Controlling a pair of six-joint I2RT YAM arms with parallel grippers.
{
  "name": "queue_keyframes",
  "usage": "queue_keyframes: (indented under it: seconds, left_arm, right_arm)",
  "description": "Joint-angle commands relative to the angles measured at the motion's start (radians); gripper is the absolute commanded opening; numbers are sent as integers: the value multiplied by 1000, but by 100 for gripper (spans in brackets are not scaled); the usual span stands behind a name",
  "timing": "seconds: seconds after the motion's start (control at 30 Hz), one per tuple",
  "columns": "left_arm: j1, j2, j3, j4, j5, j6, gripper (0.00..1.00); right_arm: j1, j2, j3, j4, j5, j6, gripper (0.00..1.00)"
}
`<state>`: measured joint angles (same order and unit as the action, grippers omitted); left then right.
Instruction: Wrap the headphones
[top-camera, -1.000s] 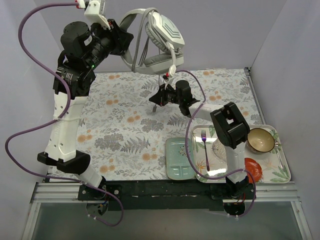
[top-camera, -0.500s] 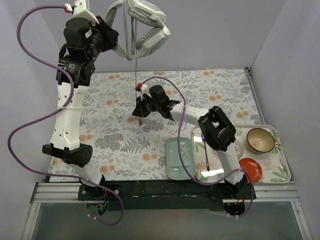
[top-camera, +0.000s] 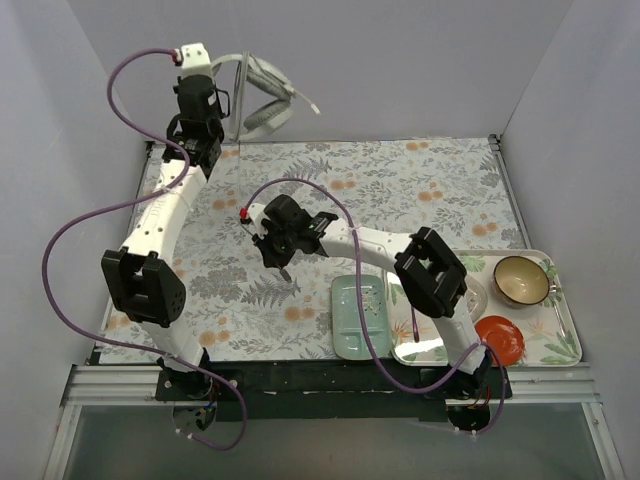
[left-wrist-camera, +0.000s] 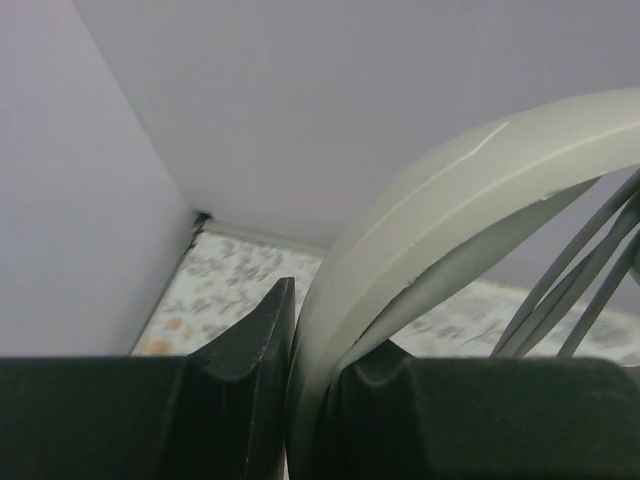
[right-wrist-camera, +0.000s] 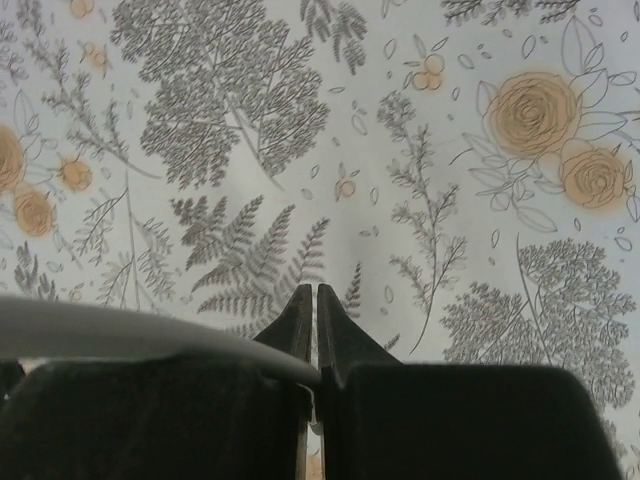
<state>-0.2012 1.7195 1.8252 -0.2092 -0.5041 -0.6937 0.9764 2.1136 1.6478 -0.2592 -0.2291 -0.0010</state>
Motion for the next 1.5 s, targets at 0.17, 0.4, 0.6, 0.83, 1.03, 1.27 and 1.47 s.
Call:
queue_keyframes:
  seconds: [0.17, 0.4, 0.6, 0.83, 1.03, 1.27, 1.47]
  left_arm:
    - [3, -11, -383, 645, -65, 442, 0]
    - [-6, -44, -604, 610, 97, 577, 0]
    - [-46, -87, -724, 601, 128, 645, 0]
    - [-76, -135, -819, 565, 177, 677, 0]
    - [-76, -75, -677, 306, 248, 450, 0]
    - [22, 54, -347, -22, 453, 61, 0]
    - [123, 136, -111, -159, 668, -203, 0]
  right_arm:
    - [79, -231, 118, -400, 196, -188, 1]
    - [-2, -294, 251, -529, 500, -220, 1]
    - [-120, -271, 403, -554, 589, -240, 1]
    - [-241, -239, 517, -508, 608, -281, 1]
    - [-254, -290, 483, -402, 433, -281, 1]
    - [-211, -456, 215, -253, 393, -272, 1]
    - [-10, -599, -95, -30, 429, -312, 1]
